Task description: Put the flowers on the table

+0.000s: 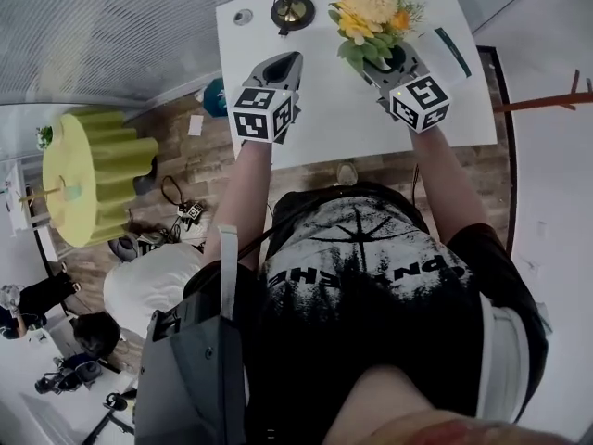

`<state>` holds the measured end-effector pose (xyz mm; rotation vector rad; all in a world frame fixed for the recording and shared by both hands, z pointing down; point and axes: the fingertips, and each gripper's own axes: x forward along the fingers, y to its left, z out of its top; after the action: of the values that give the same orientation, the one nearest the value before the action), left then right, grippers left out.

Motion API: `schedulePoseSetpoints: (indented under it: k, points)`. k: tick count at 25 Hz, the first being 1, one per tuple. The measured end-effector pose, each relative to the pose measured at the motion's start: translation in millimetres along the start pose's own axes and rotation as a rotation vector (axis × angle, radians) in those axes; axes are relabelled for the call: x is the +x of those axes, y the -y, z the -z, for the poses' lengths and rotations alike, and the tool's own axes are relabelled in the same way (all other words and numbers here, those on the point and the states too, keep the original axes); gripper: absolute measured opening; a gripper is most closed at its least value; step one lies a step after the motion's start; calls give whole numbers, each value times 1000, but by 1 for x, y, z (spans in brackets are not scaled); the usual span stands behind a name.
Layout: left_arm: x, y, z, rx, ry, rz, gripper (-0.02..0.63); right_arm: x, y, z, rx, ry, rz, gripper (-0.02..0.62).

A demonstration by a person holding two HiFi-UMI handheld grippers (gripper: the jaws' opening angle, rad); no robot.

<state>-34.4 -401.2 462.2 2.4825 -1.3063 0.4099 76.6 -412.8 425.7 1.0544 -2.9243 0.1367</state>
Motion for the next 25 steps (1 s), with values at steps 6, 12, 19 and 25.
schedulePoseSetpoints:
  k: [6, 12, 19, 25]
  points:
    - [17, -11, 3, 14, -27, -22, 12, 29, 10, 15, -17, 10, -60, 246]
    - [32, -13, 28, 6, -81, -26, 12, 45, 27, 41, -21, 17, -67, 246]
    - [55, -18, 43, -20, -113, -8, 12, 59, 39, 57, -42, 49, -66, 246]
    - [65, -22, 46, -29, -122, 5, 11, 58, 41, 70, -44, 64, -40, 245]
